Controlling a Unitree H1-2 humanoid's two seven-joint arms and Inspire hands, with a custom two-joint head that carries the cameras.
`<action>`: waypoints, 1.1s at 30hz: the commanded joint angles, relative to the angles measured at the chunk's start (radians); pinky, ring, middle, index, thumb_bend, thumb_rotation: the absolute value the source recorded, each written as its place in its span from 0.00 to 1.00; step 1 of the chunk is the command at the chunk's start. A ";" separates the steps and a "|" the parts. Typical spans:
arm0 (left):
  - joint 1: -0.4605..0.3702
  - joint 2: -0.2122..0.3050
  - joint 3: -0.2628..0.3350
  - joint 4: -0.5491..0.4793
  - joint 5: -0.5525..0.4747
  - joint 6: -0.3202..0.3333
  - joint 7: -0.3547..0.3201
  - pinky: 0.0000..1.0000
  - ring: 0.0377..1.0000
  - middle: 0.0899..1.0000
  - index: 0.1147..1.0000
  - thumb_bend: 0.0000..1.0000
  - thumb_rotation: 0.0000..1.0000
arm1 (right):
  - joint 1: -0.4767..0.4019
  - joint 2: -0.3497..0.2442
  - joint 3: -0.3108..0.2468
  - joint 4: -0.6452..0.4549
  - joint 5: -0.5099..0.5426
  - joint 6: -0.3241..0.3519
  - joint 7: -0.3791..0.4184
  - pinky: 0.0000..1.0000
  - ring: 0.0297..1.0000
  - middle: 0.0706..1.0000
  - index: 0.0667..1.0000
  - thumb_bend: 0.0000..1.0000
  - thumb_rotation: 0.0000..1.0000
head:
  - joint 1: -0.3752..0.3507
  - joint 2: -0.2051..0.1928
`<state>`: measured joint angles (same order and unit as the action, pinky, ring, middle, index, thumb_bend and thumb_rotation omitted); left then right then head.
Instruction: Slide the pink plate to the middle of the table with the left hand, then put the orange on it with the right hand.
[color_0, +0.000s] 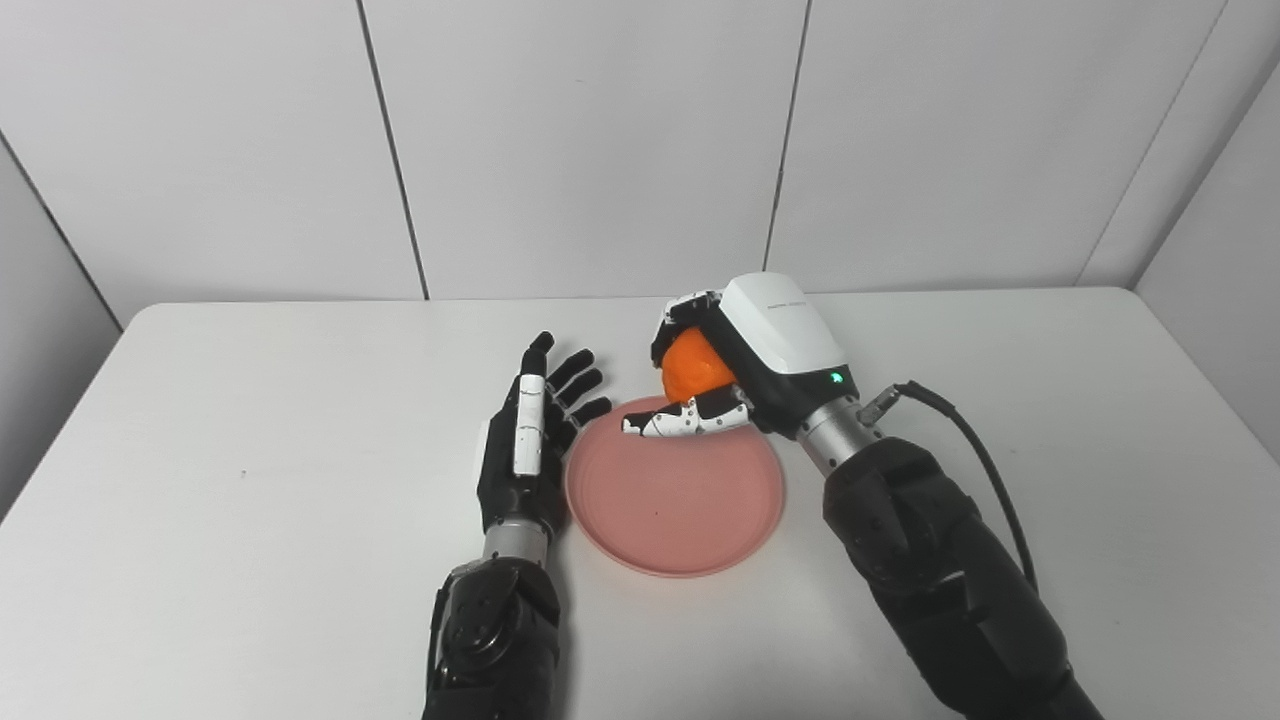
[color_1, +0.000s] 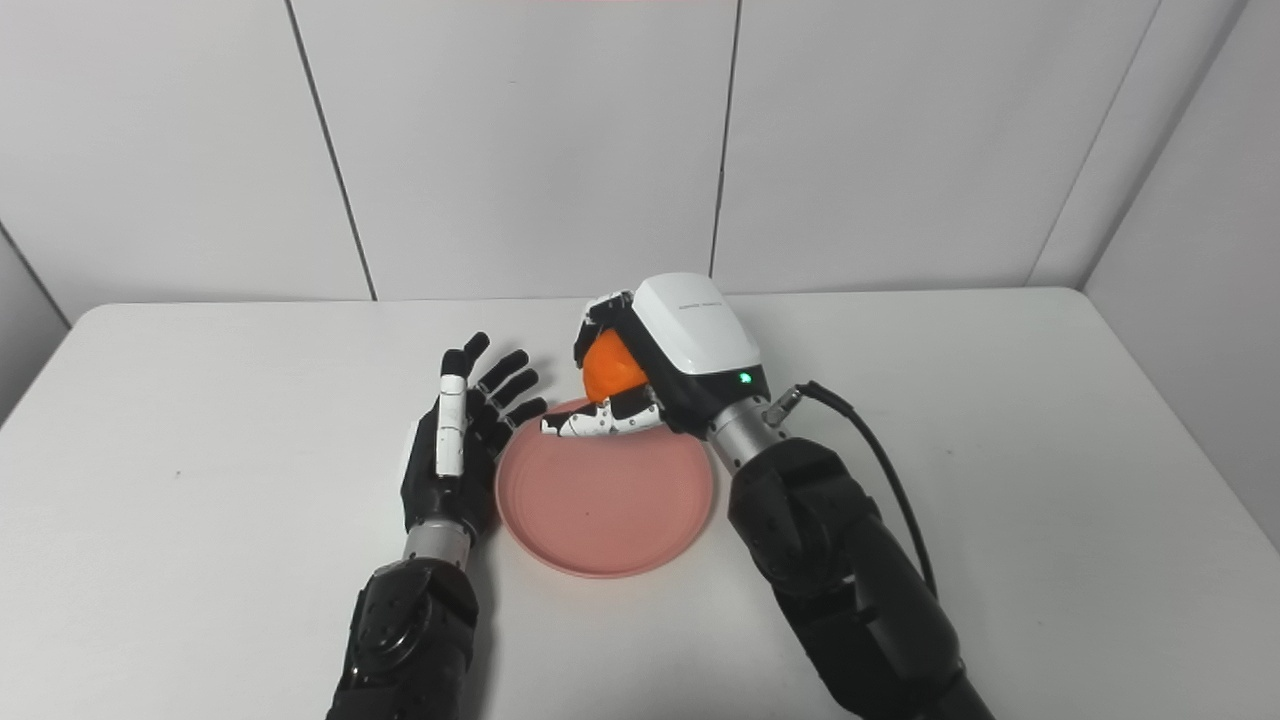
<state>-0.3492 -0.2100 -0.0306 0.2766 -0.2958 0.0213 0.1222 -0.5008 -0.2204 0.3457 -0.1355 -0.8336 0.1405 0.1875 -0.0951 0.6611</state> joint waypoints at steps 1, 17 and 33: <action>0.021 -0.074 0.014 0.019 -0.004 0.022 0.017 0.66 0.76 0.76 0.87 0.83 0.79 | -0.060 0.019 0.002 -0.003 -0.006 -0.008 -0.001 0.15 0.17 0.19 0.23 0.59 0.36 | 0.000 0.001; 0.007 -0.065 0.021 0.024 0.005 0.009 0.021 0.71 0.77 0.78 0.87 0.83 0.82 | -0.060 0.061 0.062 0.163 -0.041 -0.034 -0.050 0.15 0.18 0.22 0.29 0.58 0.37 | 0.000 0.011; 0.003 -0.073 0.037 0.020 0.007 0.007 0.030 0.56 0.69 0.70 0.84 0.81 0.80 | -0.043 0.035 0.132 0.222 -0.077 -0.035 -0.026 0.18 0.22 0.27 0.48 0.54 0.36 | -0.009 0.019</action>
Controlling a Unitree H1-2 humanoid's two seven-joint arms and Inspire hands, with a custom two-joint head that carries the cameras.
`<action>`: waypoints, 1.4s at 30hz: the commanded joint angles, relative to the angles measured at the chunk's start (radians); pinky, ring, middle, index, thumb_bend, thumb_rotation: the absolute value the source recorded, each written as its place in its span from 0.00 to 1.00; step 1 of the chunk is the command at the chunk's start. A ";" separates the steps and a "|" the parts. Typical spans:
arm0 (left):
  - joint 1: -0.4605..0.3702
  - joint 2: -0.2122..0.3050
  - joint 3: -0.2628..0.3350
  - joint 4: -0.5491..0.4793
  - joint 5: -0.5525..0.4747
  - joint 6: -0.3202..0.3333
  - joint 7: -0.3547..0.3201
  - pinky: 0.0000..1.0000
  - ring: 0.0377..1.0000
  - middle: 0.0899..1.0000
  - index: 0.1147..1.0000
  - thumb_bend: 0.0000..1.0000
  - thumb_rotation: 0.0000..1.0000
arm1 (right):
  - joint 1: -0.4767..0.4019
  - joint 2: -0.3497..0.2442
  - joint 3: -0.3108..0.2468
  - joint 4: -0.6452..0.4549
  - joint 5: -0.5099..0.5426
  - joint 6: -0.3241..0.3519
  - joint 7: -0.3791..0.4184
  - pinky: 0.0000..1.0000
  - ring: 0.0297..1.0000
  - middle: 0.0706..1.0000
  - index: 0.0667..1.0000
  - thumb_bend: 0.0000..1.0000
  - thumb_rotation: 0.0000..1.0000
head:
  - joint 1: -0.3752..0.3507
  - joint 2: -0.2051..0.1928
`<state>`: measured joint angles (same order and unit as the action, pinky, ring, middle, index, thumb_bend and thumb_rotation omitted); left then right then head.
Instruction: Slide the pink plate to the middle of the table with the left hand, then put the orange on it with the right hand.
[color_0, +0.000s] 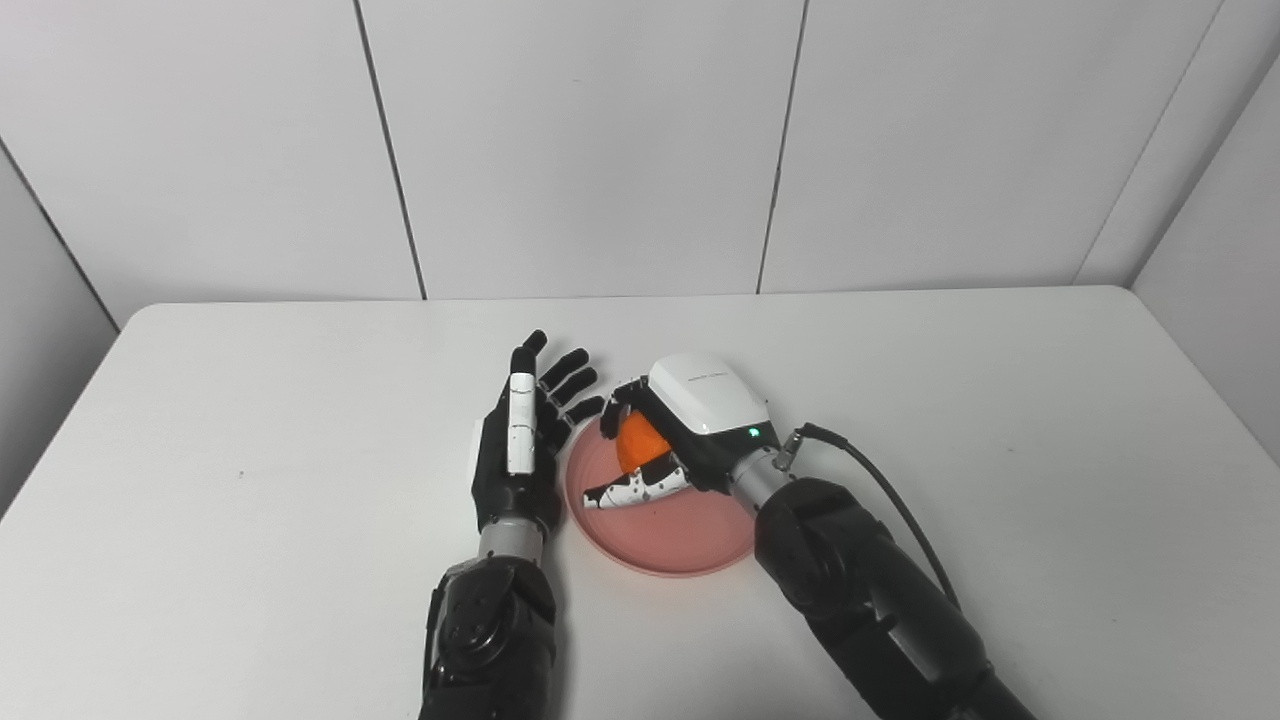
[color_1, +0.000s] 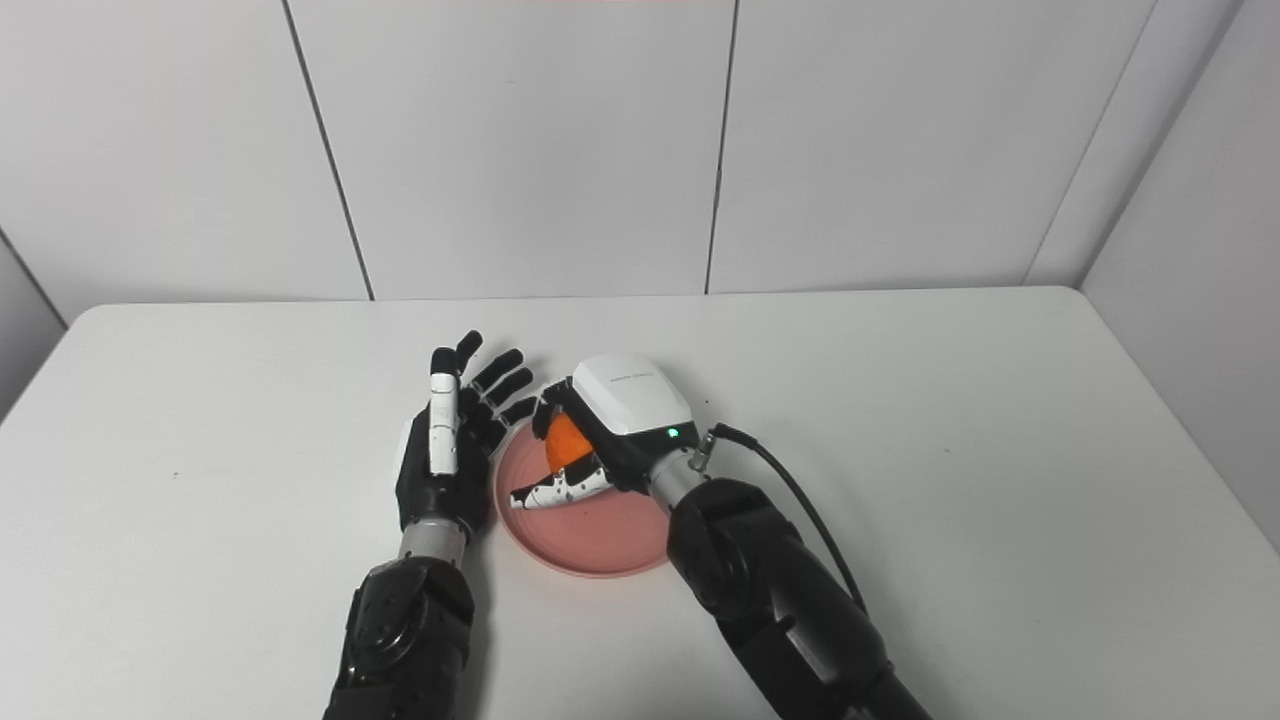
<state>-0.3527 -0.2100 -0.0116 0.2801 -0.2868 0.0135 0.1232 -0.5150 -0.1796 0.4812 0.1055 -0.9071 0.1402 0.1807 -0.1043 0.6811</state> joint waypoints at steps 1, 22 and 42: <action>0.006 -0.074 0.018 0.017 -0.002 0.015 0.029 0.55 0.68 0.70 0.84 0.81 0.79 | -0.029 -0.008 -0.001 -0.018 -0.003 -0.037 -0.019 0.17 0.21 0.26 0.47 0.54 0.35 | 0.000 0.000; 0.011 -0.077 0.020 0.021 -0.020 0.004 0.014 0.63 0.71 0.72 0.85 0.80 0.77 | -0.014 -0.040 -0.043 -0.058 0.050 -0.038 -0.019 0.38 0.44 0.50 0.57 0.84 0.69 | 0.000 0.001; 0.017 -0.086 0.015 0.020 -0.018 0.002 0.023 0.72 0.78 0.80 0.88 0.83 0.78 | -0.008 -0.035 -0.191 -0.103 0.240 -0.215 -0.225 0.49 0.55 0.57 0.57 0.81 0.96 | 0.010 -0.007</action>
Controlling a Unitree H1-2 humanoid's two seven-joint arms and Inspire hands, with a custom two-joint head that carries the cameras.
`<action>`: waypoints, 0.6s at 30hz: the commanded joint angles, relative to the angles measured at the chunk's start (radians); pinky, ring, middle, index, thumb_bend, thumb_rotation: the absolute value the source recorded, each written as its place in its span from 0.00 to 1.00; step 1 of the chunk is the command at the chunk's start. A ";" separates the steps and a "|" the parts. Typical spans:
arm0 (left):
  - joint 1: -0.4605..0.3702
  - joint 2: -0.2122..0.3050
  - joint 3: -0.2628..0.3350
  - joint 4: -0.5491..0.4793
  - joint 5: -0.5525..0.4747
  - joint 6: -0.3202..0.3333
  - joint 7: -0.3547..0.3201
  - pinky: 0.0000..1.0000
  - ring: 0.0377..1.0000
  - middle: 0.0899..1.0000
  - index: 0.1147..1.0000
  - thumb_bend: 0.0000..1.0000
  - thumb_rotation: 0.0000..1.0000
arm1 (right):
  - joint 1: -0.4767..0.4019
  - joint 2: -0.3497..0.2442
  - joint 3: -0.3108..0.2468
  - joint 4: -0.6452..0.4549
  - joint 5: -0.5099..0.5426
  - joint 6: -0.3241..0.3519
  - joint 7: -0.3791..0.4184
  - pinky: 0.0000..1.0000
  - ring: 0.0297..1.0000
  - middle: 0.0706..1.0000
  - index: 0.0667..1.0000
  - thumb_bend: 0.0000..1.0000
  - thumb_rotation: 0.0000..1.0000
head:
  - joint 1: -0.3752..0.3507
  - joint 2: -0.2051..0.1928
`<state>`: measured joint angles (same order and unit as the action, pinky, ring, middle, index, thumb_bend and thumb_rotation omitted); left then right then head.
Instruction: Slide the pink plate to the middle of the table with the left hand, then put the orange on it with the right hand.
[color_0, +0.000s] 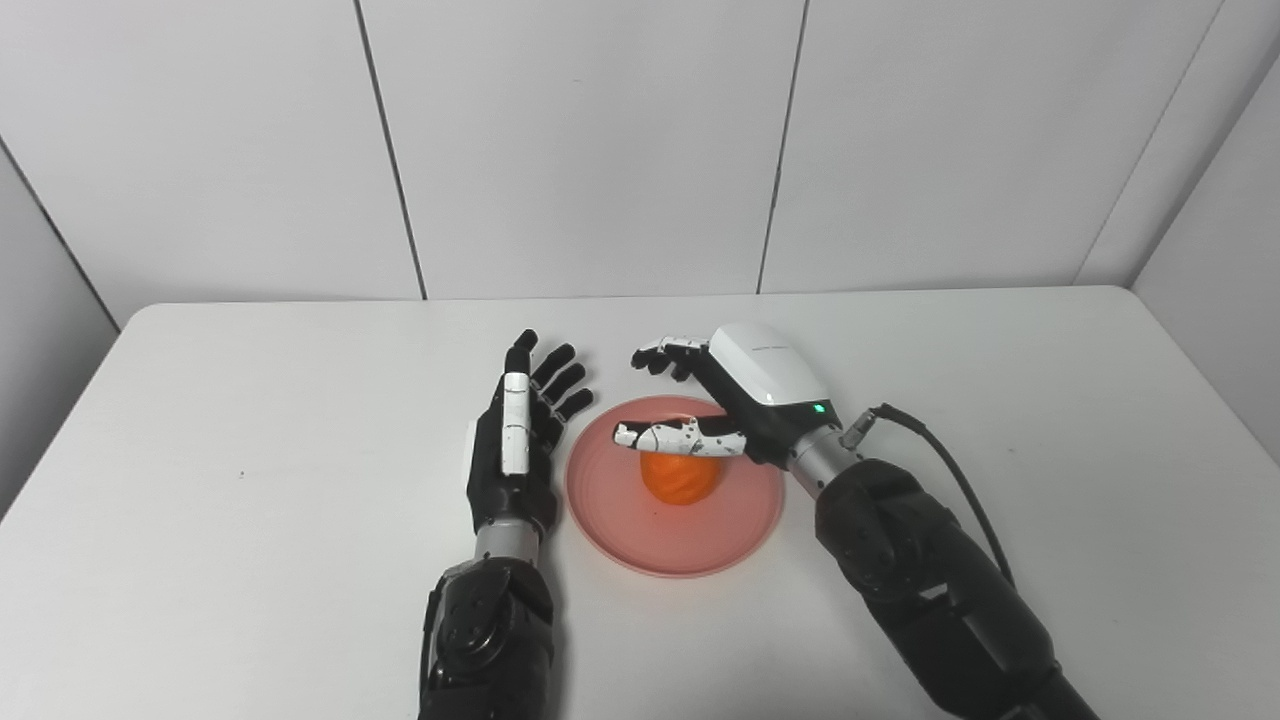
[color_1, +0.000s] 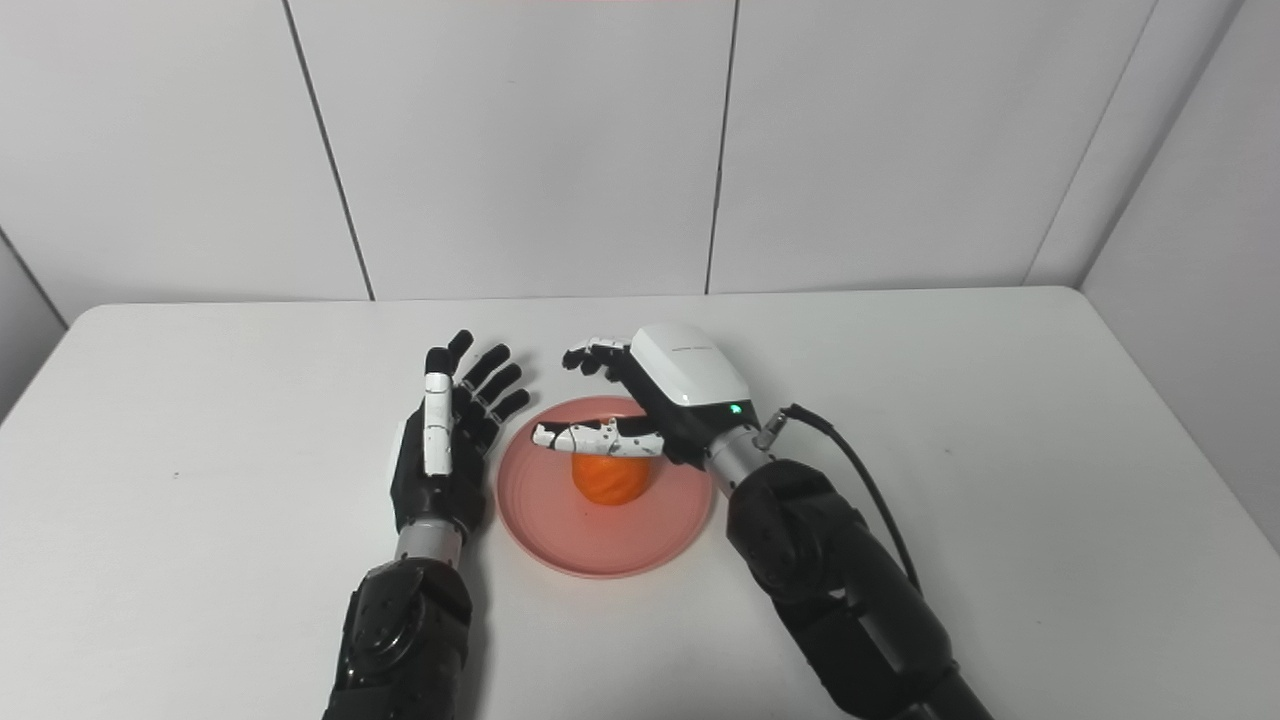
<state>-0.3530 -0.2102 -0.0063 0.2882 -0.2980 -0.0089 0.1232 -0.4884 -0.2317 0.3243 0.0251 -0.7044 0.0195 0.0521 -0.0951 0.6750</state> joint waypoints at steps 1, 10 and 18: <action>0.017 -0.087 0.011 0.013 -0.006 0.019 0.024 0.73 0.79 0.80 0.88 0.83 0.78 | -0.035 0.031 -0.056 -0.015 0.059 -0.122 -0.130 0.48 0.51 0.53 0.55 0.81 0.96 | 0.002 -0.001; -0.002 -0.072 0.016 0.028 0.016 -0.046 0.023 0.86 0.84 0.85 0.90 0.83 0.79 | -0.022 0.163 -0.257 0.032 0.446 -0.214 -0.185 0.51 0.52 0.51 0.51 0.77 0.93 | 0.003 -0.002; -0.037 -0.019 -0.009 0.077 0.200 -0.159 0.081 1.00 0.97 0.95 0.92 0.76 0.91 | 0.027 0.243 -0.400 0.059 0.668 -0.053 -0.192 0.63 0.63 0.65 0.62 0.81 0.96 | 0.008 -0.003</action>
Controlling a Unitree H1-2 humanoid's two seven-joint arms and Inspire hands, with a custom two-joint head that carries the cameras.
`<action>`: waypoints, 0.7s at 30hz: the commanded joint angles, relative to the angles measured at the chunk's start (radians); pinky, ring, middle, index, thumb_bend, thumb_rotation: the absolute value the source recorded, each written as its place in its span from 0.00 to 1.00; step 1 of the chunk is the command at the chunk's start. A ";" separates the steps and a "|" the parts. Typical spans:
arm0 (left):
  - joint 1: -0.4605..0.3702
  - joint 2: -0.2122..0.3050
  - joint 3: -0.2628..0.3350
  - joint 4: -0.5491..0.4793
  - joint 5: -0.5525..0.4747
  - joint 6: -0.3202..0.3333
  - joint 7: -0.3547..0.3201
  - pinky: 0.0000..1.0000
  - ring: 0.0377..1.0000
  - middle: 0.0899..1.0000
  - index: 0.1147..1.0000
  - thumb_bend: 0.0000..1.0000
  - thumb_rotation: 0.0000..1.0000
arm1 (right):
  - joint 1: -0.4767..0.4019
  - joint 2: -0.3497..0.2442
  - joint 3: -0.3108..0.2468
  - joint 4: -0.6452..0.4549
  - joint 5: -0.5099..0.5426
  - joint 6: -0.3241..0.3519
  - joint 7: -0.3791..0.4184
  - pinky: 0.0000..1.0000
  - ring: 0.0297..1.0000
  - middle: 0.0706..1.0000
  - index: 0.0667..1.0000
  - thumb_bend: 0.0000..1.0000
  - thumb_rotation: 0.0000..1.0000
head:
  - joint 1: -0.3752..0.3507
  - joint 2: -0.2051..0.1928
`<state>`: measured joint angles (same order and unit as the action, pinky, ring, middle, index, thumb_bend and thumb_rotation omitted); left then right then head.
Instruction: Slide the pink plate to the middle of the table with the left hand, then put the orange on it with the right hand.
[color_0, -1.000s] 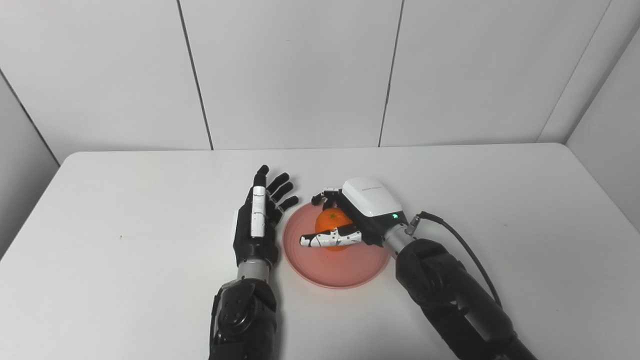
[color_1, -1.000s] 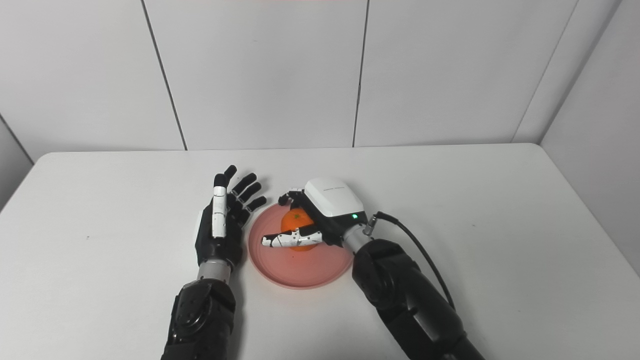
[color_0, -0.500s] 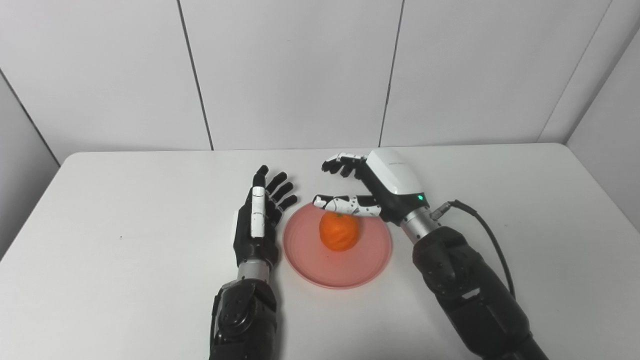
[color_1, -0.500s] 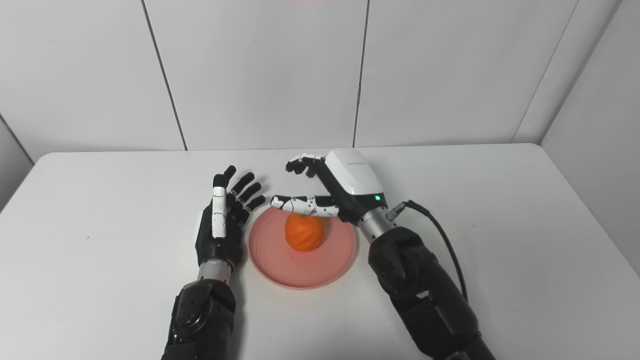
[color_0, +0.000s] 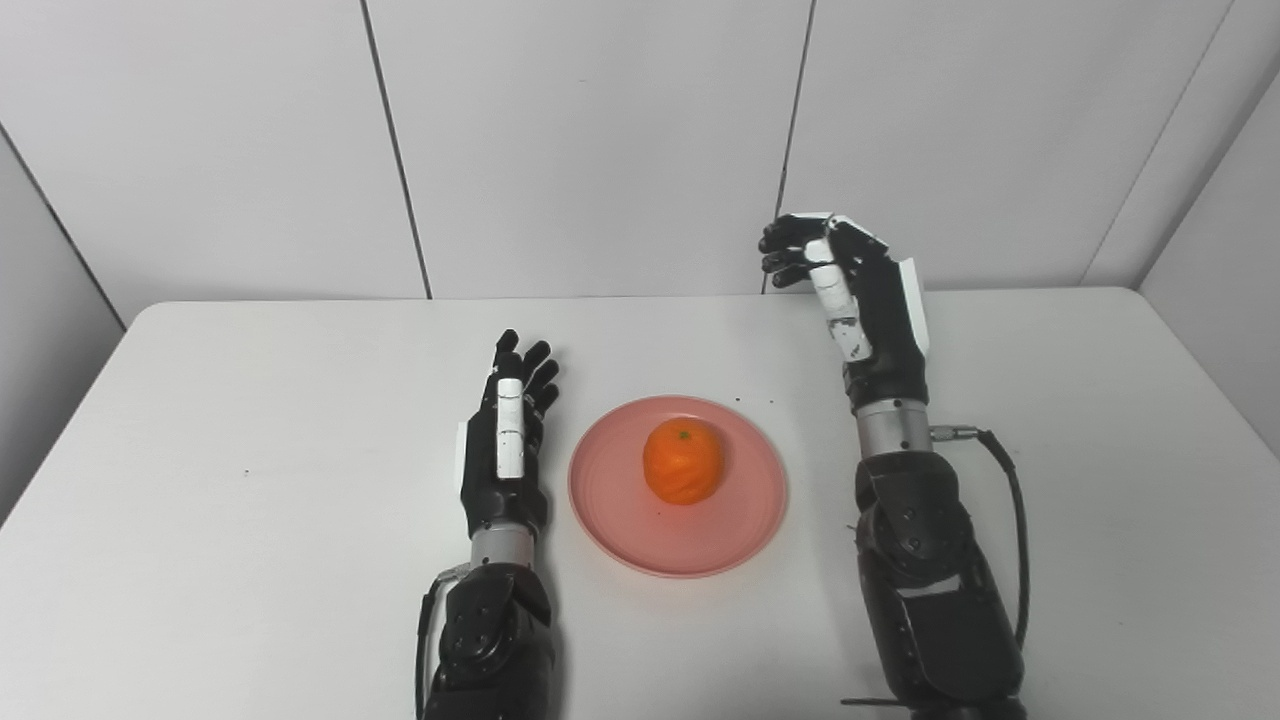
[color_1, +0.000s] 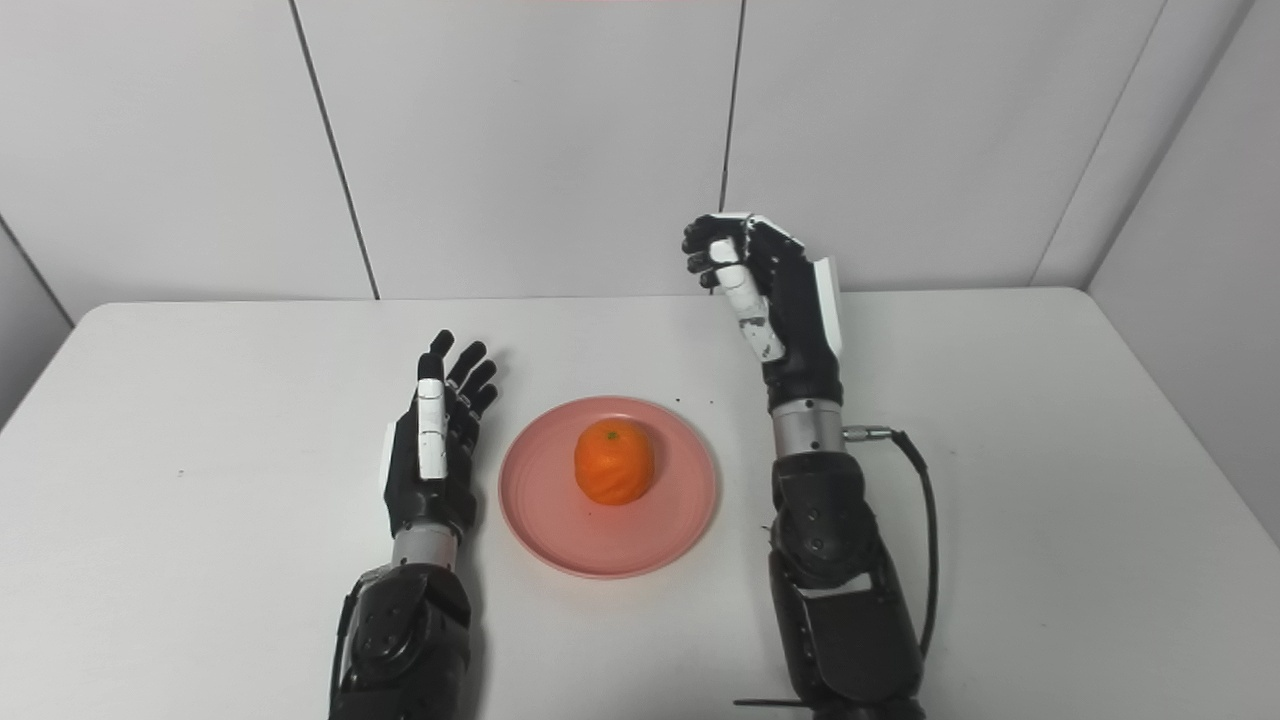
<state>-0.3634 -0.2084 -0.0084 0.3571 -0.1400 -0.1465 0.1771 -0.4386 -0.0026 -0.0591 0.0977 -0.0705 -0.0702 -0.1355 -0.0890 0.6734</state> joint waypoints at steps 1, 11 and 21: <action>-0.032 -0.011 -0.012 0.018 0.082 -0.046 0.041 1.00 0.97 0.95 0.92 0.76 0.91 | -0.012 0.023 -0.034 -0.006 0.068 0.066 -0.003 0.64 0.64 0.66 0.63 0.82 0.95 | -0.002 0.002; -0.056 0.063 -0.060 0.056 0.309 -0.063 0.094 1.00 1.00 1.00 1.00 0.75 0.95 | 0.095 0.049 -0.086 0.091 0.185 0.154 0.011 0.94 0.90 0.88 0.88 0.84 0.99 | 0.000 0.002; -0.056 0.077 -0.047 0.066 0.290 -0.004 0.062 0.99 1.00 1.00 1.00 0.77 0.95 | 0.170 0.019 -0.009 0.122 0.096 0.124 0.030 1.00 0.95 0.91 0.90 0.83 1.00 | -0.008 0.007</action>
<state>-0.4032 -0.1425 -0.0572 0.4200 0.1498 -0.1563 0.2489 -0.3017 0.0158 -0.0792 0.1980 0.0332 0.0486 -0.1210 -0.0982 0.6811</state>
